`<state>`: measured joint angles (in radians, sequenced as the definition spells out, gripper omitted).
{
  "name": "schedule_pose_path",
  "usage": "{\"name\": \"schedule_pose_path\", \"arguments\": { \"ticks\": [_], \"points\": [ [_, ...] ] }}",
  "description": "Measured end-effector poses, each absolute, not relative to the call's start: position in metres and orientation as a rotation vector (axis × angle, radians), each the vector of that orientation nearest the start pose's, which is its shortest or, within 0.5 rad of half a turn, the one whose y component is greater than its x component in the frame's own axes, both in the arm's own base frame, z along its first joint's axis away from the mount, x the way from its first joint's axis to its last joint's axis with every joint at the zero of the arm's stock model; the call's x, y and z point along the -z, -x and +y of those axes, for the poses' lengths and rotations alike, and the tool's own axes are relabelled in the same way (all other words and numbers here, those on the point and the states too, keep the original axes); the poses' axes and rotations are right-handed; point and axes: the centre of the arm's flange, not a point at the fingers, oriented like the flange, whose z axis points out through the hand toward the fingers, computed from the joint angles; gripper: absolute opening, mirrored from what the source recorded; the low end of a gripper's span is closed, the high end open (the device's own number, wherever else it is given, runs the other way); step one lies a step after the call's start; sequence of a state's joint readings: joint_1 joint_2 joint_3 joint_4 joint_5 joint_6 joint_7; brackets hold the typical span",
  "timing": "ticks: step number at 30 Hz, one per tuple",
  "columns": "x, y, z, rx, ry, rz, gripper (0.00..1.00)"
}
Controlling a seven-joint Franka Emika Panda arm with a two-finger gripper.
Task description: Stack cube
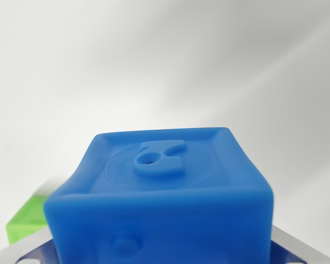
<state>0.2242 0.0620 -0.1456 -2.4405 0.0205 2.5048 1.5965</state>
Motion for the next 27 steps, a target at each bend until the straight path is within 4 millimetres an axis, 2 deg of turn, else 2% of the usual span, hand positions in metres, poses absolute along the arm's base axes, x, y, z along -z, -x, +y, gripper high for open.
{"name": "schedule_pose_path", "arguments": {
  "ticks": [27],
  "points": [
    [-0.282, -0.478, 0.090, -0.002, 2.264, 2.172, 0.00]
  ]
}}
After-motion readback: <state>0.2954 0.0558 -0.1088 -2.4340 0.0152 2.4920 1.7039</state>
